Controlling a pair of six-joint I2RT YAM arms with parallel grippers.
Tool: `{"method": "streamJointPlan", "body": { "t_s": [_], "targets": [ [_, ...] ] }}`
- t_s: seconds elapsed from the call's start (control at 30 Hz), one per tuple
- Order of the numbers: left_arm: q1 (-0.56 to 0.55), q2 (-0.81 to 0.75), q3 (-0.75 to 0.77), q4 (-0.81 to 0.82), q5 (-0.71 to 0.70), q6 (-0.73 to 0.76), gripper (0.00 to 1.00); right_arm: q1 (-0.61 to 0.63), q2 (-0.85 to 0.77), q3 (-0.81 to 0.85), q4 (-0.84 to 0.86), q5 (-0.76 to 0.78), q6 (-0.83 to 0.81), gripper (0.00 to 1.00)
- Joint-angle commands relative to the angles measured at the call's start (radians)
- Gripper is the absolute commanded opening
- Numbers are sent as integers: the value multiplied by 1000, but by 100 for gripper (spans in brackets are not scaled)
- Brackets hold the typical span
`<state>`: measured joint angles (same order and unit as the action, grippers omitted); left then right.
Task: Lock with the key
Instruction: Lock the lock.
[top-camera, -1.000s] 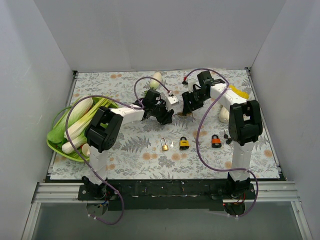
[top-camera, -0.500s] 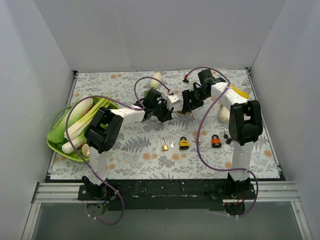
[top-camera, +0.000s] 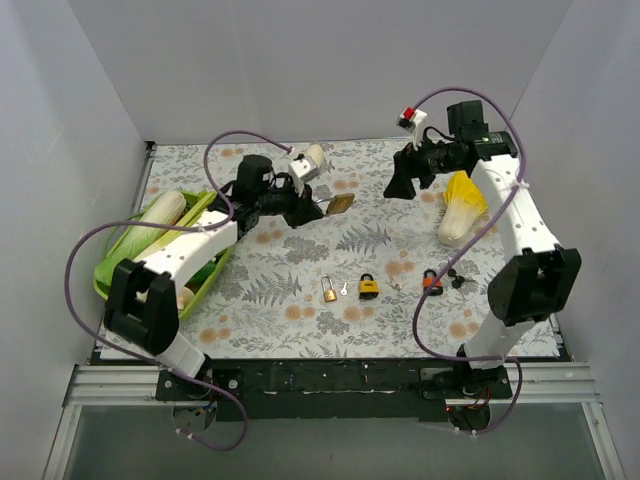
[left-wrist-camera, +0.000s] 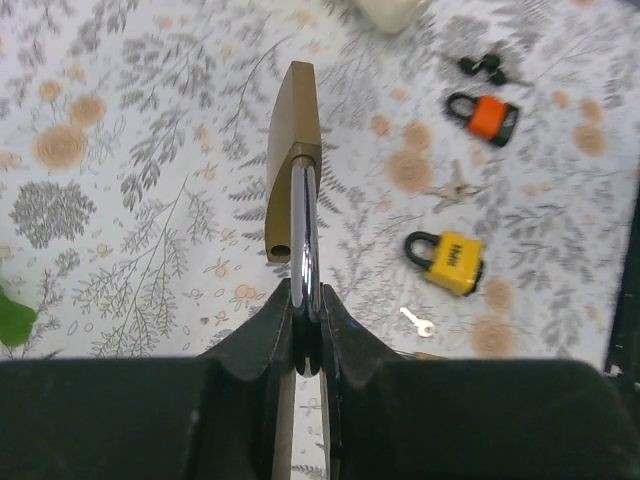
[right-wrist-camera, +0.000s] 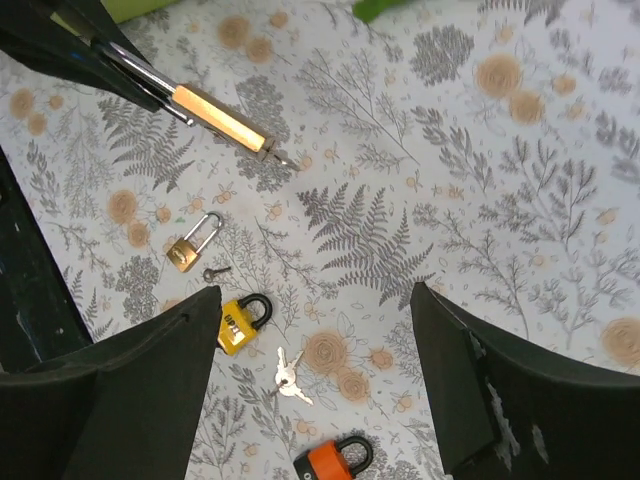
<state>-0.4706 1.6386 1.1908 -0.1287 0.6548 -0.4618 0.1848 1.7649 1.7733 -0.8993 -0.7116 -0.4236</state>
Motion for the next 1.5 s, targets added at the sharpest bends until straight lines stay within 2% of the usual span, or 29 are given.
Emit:
{"method": "streamJointPlan", "body": {
  "t_s": [0.0, 0.2, 0.27, 0.47, 0.53, 0.7, 0.8, 0.83, 0.87, 0.93, 1.0, 1.1, 1.13, 1.23, 1.47],
  "targets": [
    [19, -256, -8, -28, 238, -14, 0, 12, -182, -47, -26, -109, -170, 84],
    [23, -430, 13, -193, 376, -12, 0, 74, -346, -136, -18, -233, -274, 84],
    [21, -462, 33, -230, 413, -9, 0, 151, -413, -172, -6, -241, -296, 85],
    [3, -531, 36, -262, 473, -24, 0, 424, -588, -320, 117, -123, -308, 85],
    [-7, -546, 35, -267, 470, -37, 0, 503, -598, -339, 122, -86, -300, 85],
    [-14, -568, 27, -269, 494, -48, 0, 579, -572, -333, 131, -14, -239, 77],
    [-16, -577, 24, -269, 500, -55, 0, 594, -553, -321, 126, -9, -225, 64],
    [-16, -583, 21, -269, 497, -55, 0, 597, -545, -311, 125, -8, -221, 55],
    [-16, -585, 20, -267, 496, -54, 0, 598, -545, -310, 125, -5, -216, 51],
    [-16, -594, 16, -267, 483, -46, 0, 599, -539, -302, 116, 1, -205, 45],
    [-16, -608, 4, -266, 477, -35, 0, 601, -533, -295, 97, 4, -204, 42],
    [-19, -622, -13, -275, 460, -9, 0, 601, -519, -284, 74, 1, -199, 31],
    [-19, -625, -13, -276, 448, 0, 0, 601, -515, -284, 73, 0, -195, 21],
    [-19, -635, -19, -284, 424, 32, 0, 599, -510, -278, 82, -11, -175, 1],
    [-37, -646, -23, -354, 362, 208, 0, 610, -479, -249, 51, -58, -175, 1]
  ]
}}
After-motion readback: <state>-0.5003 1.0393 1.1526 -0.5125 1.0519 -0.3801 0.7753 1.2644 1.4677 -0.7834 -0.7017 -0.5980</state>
